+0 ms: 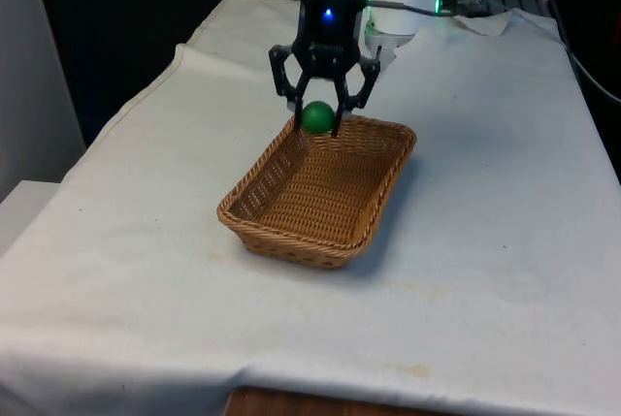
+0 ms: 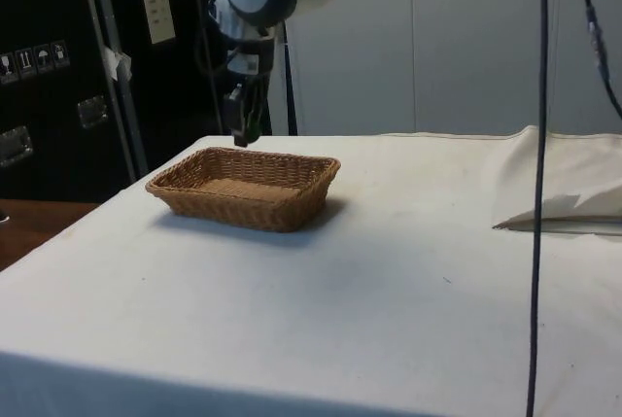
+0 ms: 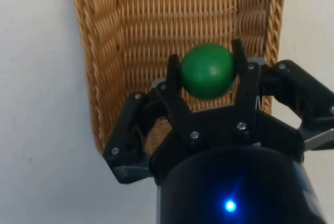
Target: Pick up the ball and place it into the basket.
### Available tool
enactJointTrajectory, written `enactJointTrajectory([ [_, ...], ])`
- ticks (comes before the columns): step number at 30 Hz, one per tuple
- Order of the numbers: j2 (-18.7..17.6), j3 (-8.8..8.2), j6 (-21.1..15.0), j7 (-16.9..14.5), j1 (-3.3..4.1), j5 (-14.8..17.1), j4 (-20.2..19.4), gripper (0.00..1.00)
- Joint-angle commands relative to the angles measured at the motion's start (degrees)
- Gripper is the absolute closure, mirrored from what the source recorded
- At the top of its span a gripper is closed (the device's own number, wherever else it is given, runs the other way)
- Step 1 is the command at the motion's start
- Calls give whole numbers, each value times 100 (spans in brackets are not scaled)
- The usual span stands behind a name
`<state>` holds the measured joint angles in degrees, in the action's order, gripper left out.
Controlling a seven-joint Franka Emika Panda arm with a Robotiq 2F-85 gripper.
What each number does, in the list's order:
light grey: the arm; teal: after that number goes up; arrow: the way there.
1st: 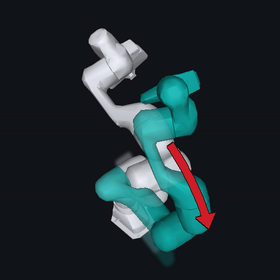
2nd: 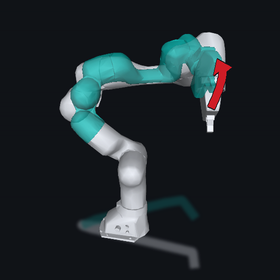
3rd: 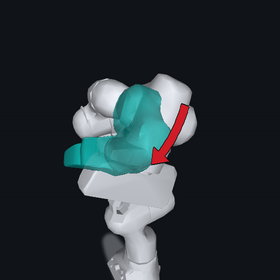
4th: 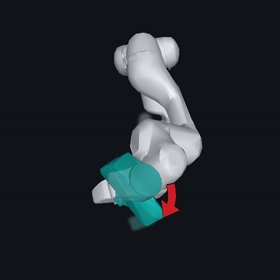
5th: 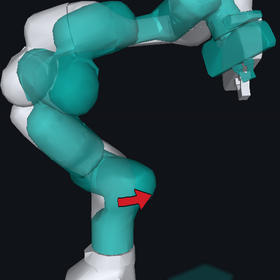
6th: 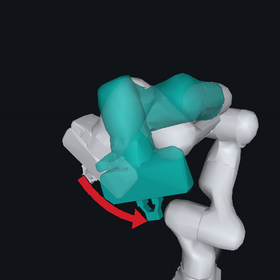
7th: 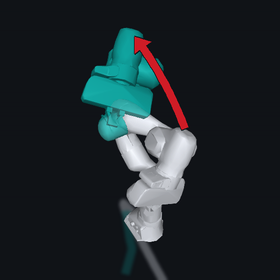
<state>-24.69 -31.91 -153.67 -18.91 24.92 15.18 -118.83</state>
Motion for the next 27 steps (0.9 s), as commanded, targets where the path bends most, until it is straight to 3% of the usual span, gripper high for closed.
enactJointTrajectory([
  [1,-103,138,92,-120,-109,195,166,99],
  [7,-590,155,189,-361,-166,682,636,99],
  [8,-573,6,132,-264,-40,573,550,99],
  [9,-659,143,206,-413,-166,762,699,99],
  [16,-1123,120,309,-745,-183,1346,1100,99],
  [17,-1123,6,281,-676,-92,1283,1049,99],
  [18,-1226,126,315,-791,-189,1455,1163,99],
  [25,-1427,97,327,-917,-155,1736,1261,99],
  [26,-1455,23,298,-865,-92,1696,1232,99],
  [27,-1455,86,327,-934,-149,1759,1278,99],
])
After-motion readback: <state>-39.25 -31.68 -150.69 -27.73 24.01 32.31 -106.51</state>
